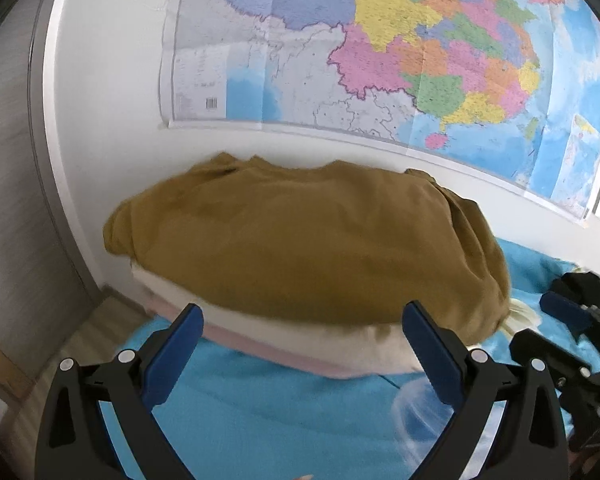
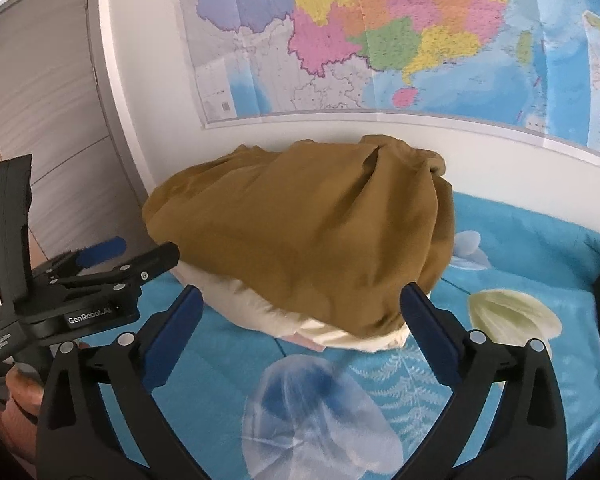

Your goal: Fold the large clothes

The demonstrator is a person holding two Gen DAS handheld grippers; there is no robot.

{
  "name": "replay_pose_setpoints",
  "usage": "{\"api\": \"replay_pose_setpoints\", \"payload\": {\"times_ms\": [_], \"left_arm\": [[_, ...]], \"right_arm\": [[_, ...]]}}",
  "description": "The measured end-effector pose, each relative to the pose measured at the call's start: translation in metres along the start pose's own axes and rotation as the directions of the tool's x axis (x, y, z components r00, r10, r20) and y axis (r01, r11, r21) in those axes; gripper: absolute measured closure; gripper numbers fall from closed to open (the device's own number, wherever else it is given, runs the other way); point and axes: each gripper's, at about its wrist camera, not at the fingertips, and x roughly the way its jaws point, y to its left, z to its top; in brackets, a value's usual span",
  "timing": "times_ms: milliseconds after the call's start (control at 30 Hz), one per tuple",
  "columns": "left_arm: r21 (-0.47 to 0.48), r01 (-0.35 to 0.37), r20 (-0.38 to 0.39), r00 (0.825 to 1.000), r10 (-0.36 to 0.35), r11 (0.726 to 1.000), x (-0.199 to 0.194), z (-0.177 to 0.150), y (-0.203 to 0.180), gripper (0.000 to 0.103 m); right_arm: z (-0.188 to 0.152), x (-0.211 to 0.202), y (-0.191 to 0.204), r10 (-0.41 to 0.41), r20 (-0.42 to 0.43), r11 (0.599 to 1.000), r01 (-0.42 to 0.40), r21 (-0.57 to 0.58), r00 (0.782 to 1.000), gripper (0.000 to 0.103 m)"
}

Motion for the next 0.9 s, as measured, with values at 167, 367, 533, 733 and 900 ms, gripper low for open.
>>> {"api": "replay_pose_setpoints", "payload": {"times_ms": [167, 367, 533, 733, 900], "left_arm": [[-0.003, -0.009, 0.006, 1.000, 0.009, 1.000, -0.011, -0.010, -0.006, 0.006], [-0.007, -0.019, 0.027, 0.999, 0.019, 1.000, -0.023, -0.018, -0.009, 0.006], [-0.019, -0.018, 0.019, 1.000, 0.018, 1.000, -0.029, -0.025, -0.011, 0.006], [-0.031, -0.027, 0.002, 1.000, 0.027, 0.999, -0.033, -0.033, -0.013, 0.006], [-0.049, -0.033, 0.002, 0.999, 0.033, 0.998, -0.038, -0.036, -0.014, 0.006]], "right_arm": [[-0.010, -0.008, 0.003, -0.025, 0.007, 1.000, 0.025, -0.005, 1.000, 0.006], [-0.018, -0.018, 0.006, -0.029, 0.009, 0.999, 0.030, -0.016, 1.000, 0.006], [-0.022, -0.025, 0.009, -0.026, 0.016, 0.999, 0.027, -0.030, 1.000, 0.006], [-0.025, -0.033, 0.012, -0.022, 0.023, 0.999, 0.023, -0.048, 1.000, 0.006], [-0.027, -0.038, 0.016, -0.014, 0.033, 0.998, 0.016, -0.065, 0.999, 0.006]]}}
